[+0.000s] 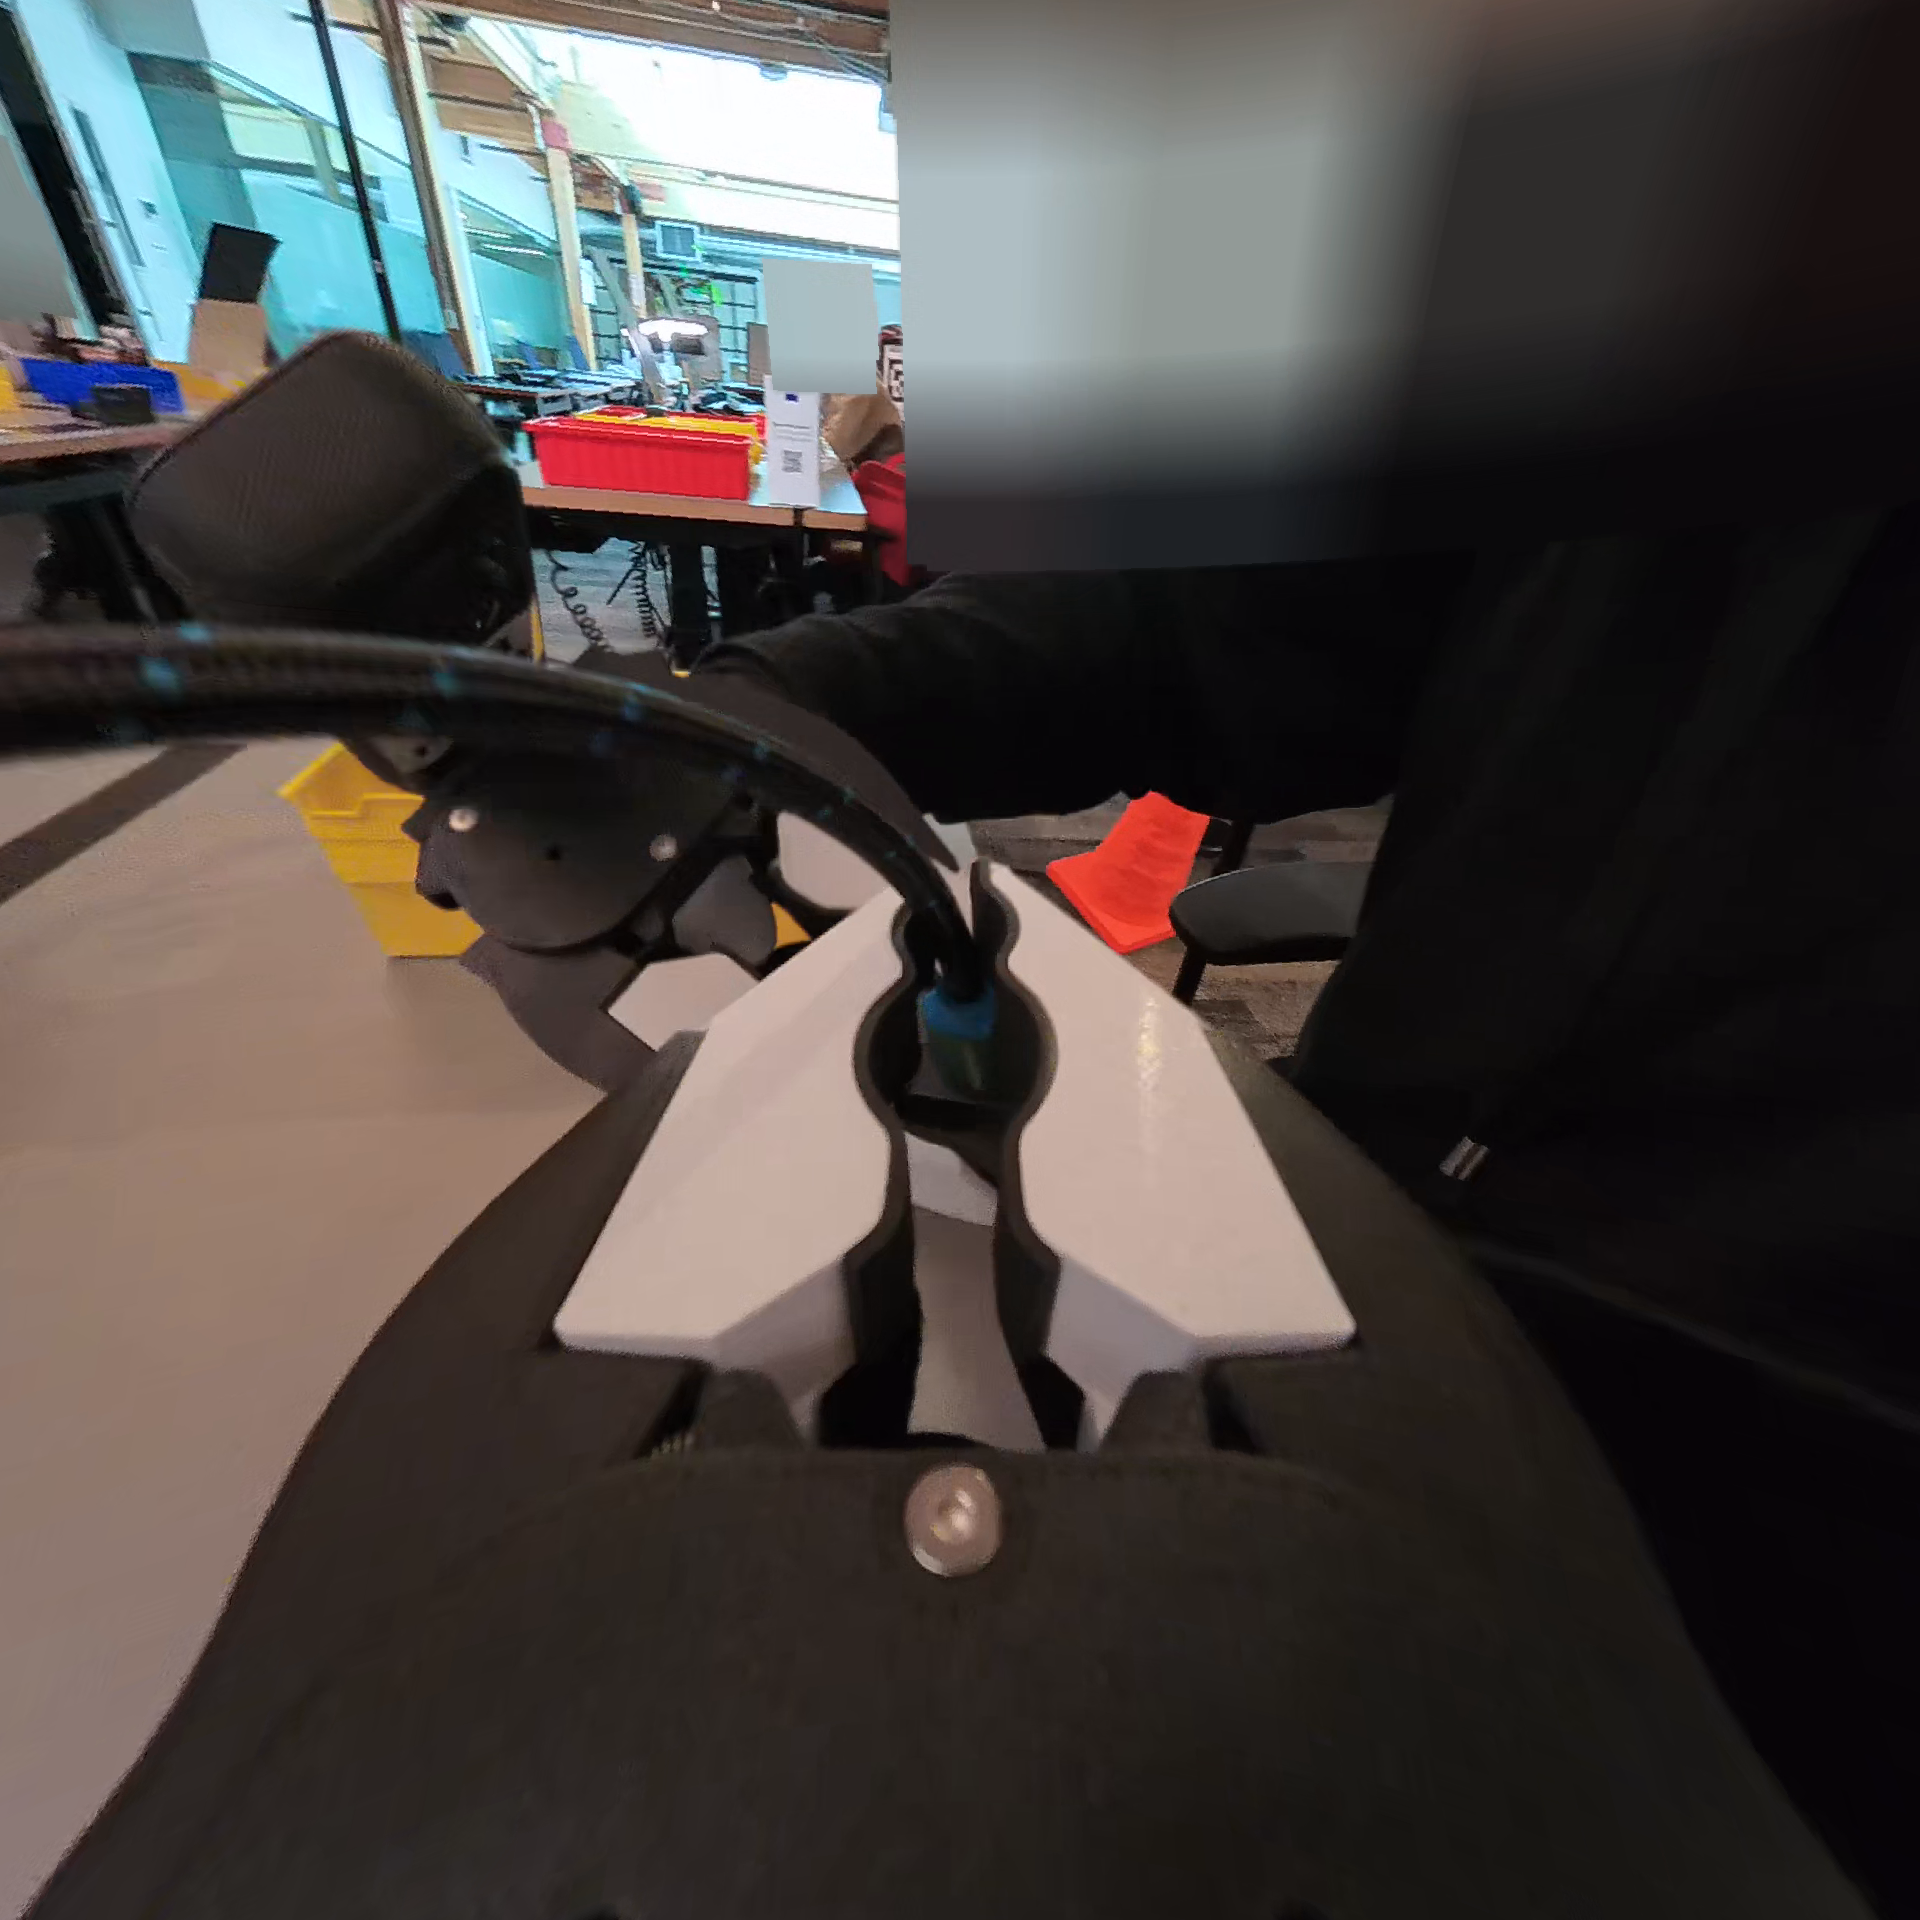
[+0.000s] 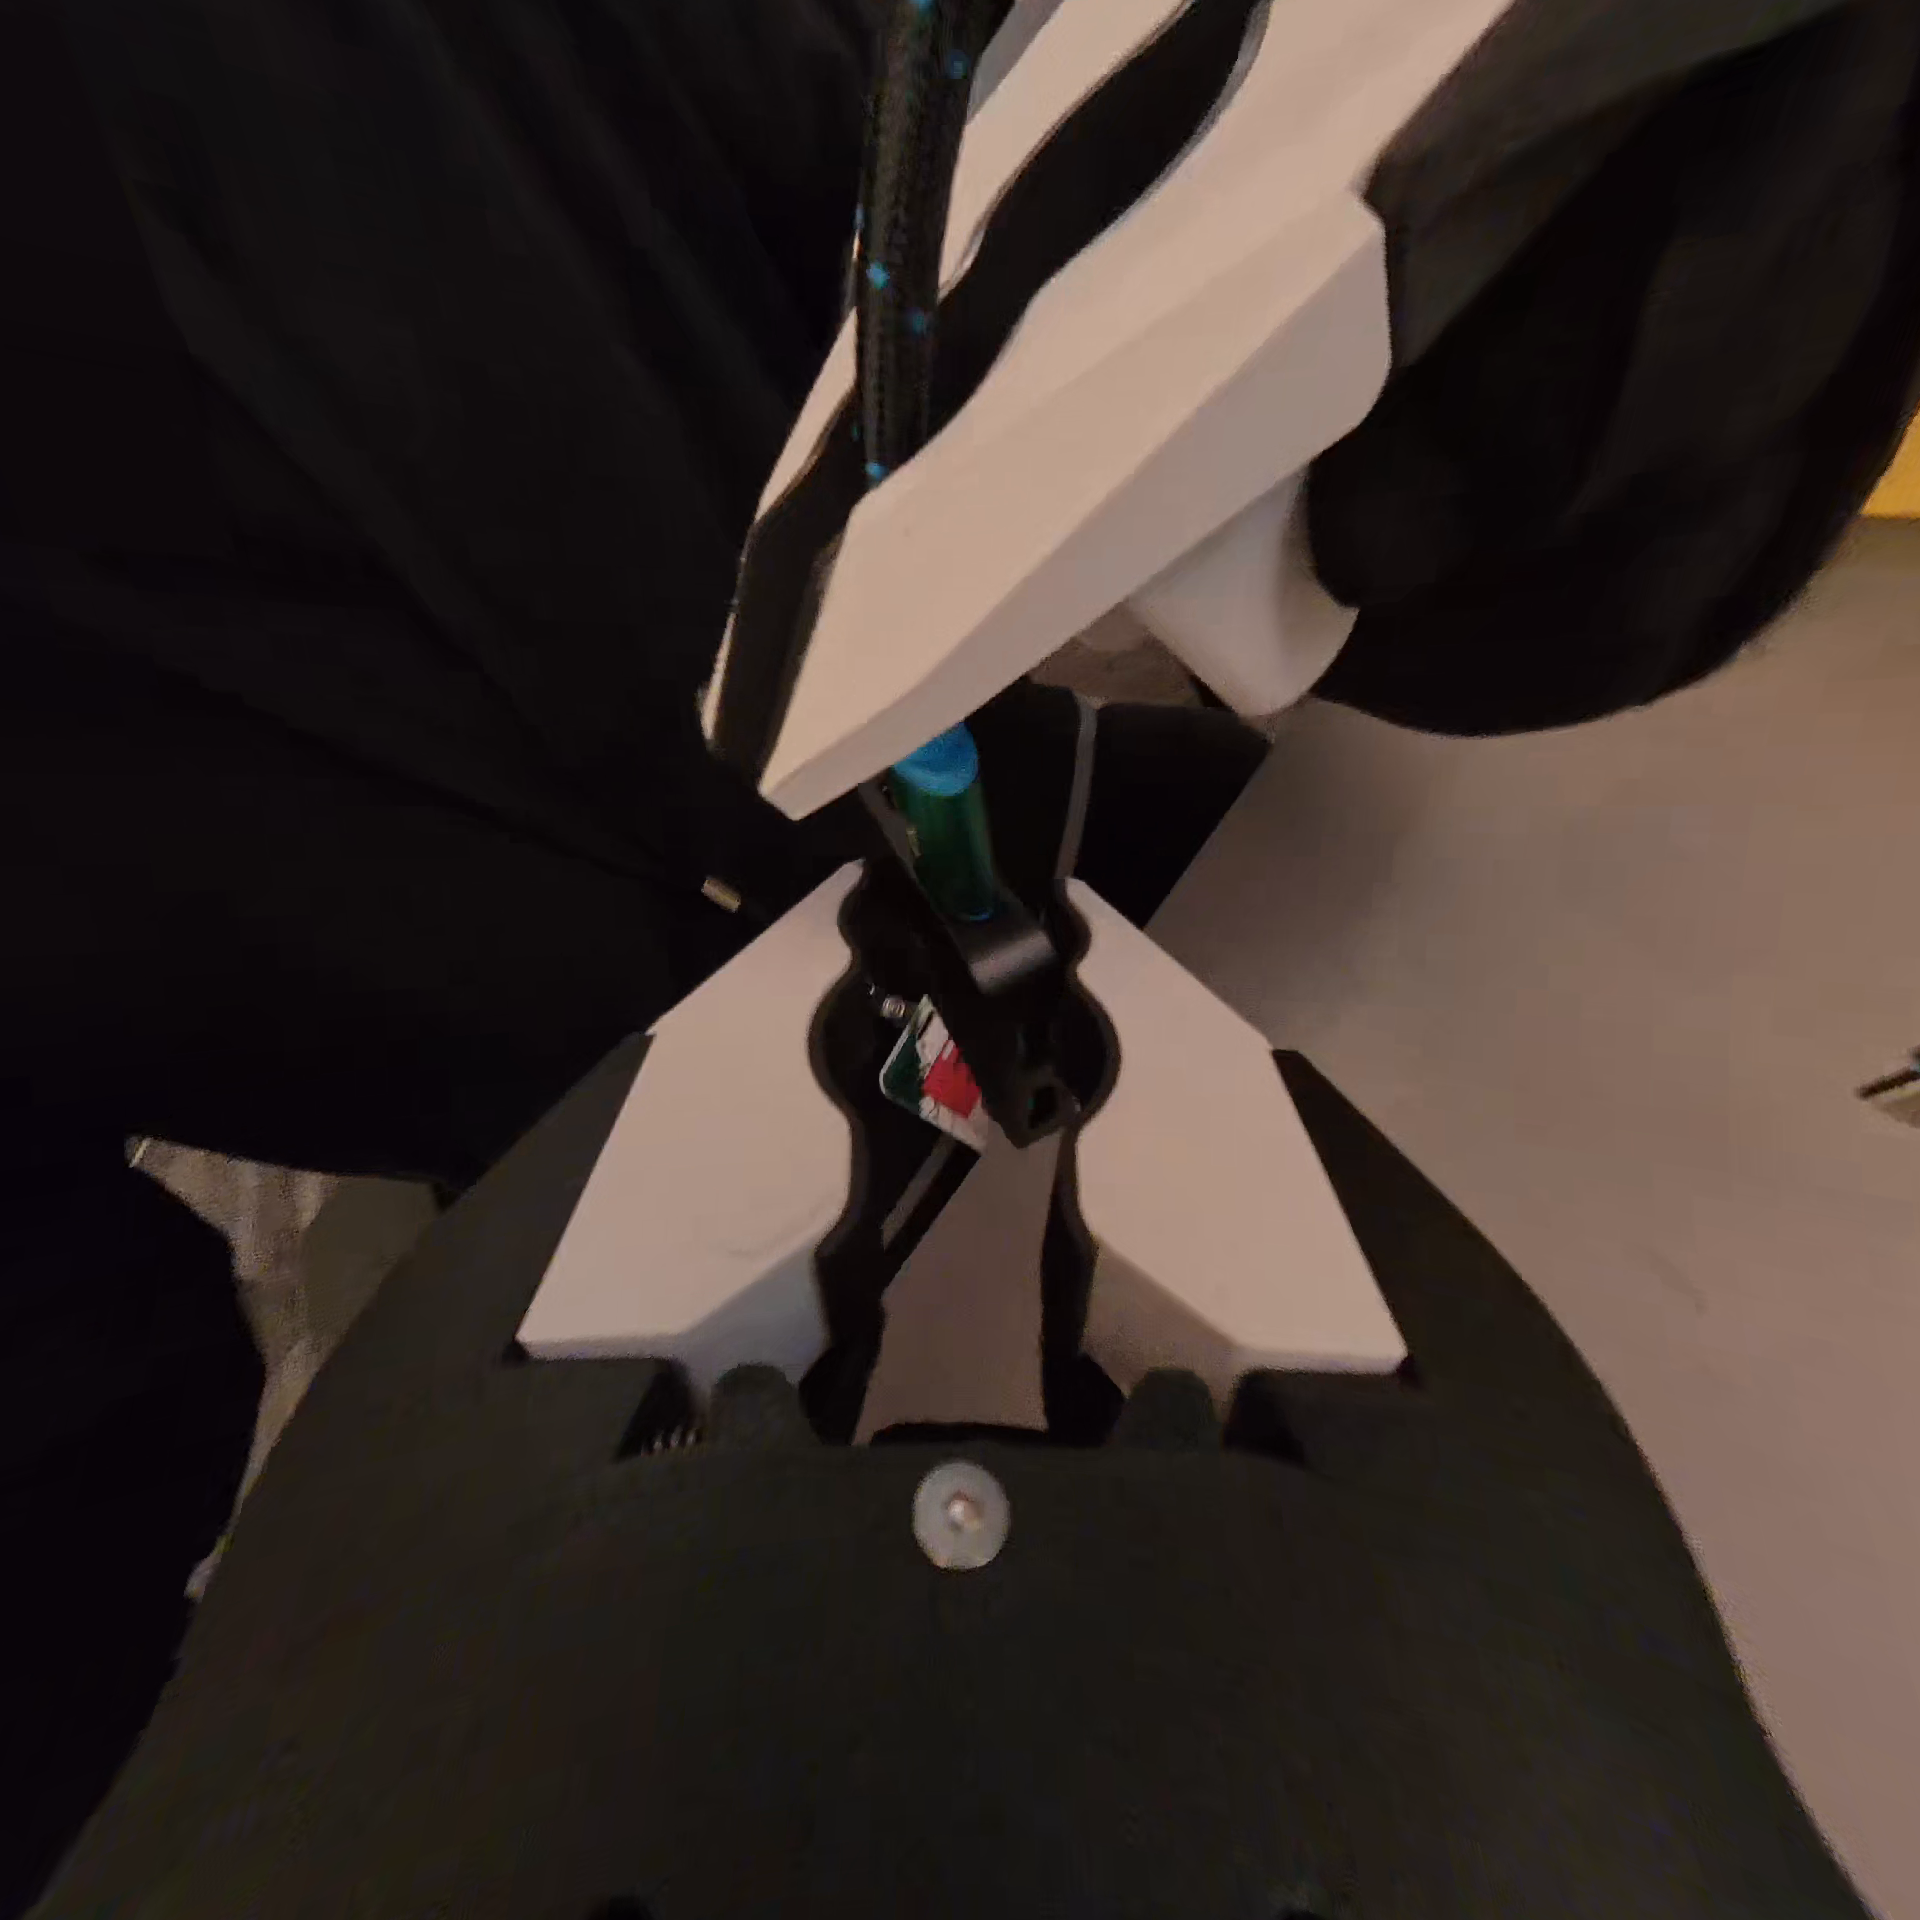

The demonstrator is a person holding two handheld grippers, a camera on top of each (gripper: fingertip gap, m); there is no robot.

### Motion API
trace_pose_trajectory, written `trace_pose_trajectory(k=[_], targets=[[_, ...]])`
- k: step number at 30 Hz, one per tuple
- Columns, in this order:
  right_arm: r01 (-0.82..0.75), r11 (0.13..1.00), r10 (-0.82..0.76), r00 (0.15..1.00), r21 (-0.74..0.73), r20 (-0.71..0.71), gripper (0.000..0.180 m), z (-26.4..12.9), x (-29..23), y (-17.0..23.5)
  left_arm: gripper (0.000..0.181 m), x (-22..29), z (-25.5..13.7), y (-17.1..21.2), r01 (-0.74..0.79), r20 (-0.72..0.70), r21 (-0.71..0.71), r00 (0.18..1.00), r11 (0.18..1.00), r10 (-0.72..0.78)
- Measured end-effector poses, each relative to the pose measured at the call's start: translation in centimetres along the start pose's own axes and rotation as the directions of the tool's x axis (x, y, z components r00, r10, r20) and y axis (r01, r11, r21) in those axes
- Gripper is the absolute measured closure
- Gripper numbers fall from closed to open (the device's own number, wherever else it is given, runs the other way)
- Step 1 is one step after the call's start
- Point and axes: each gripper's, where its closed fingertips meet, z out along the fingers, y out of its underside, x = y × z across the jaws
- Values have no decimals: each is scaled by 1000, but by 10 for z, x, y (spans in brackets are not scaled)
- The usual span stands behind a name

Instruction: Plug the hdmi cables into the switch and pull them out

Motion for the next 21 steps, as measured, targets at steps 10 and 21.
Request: trace_pose_trajectory(k=[10, 21], targets=[[55, 993, -26, 965, 103, -262, 169, -19, -3, -8, 168, -16, -3, -8, 71, 70, 13, 995, 997, -72], [-45, 994, -21, 828, -103, -561, 170, -96, -40, 22, 167, -69, -47, 1, 175, 292, 125, 934, 977, -205]])
